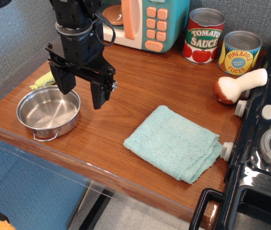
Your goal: Move the mushroom to the right of the yellow spoon
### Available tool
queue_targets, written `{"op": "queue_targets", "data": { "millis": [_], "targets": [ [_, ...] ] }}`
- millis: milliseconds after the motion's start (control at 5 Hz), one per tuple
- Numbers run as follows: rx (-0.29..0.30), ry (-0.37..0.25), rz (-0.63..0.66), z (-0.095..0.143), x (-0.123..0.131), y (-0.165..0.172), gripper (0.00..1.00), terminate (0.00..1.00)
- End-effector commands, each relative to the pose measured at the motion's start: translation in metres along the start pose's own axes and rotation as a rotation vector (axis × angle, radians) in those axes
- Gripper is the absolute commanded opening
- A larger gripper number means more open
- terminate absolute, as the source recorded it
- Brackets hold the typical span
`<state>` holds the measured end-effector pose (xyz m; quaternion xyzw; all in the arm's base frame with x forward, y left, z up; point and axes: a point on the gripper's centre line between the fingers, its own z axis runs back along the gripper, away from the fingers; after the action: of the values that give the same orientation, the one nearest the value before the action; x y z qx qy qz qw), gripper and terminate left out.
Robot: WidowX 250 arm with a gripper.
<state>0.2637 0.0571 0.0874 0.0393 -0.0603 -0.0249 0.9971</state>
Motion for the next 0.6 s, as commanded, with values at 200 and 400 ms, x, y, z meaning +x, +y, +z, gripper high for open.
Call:
{"op": "queue_targets", "data": {
  "millis": [200,400],
  "targets": [
    [-0.026,-0.025,-0.099,0.002,0.033,-0.029,1.00,0.00],
    [-0.016,-0.040,-0.200,0.001,0.073,-0.074,1.00,0.00]
  ]
}}
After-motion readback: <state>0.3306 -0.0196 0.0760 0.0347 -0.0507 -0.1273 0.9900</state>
